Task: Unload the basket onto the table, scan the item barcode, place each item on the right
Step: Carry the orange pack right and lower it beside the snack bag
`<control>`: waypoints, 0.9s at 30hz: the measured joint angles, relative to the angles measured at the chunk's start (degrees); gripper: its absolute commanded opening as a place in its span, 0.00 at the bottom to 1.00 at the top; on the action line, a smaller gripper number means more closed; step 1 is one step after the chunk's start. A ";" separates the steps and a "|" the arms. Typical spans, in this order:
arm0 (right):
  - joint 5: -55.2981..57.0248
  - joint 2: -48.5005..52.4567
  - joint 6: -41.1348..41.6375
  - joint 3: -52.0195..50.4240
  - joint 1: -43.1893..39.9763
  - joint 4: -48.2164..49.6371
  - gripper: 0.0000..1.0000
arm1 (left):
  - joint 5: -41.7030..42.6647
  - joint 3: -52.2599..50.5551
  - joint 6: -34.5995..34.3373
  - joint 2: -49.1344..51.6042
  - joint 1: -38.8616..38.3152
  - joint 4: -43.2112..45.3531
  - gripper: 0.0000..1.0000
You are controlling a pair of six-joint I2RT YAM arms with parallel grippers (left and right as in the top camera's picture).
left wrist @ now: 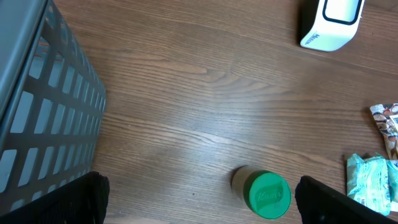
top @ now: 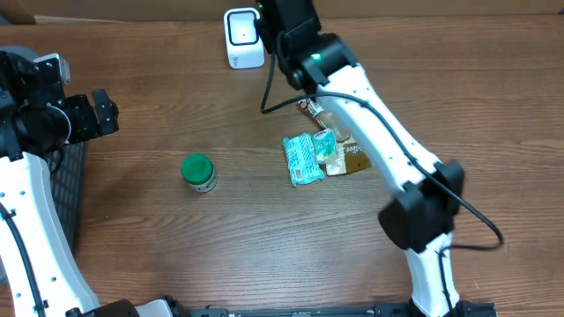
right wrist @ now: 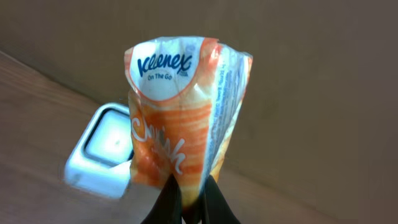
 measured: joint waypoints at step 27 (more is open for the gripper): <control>-1.92 22.18 -42.10 0.00 0.85 25.07 0.04 | -0.02 0.00 -0.02 0.00 0.02 0.00 1.00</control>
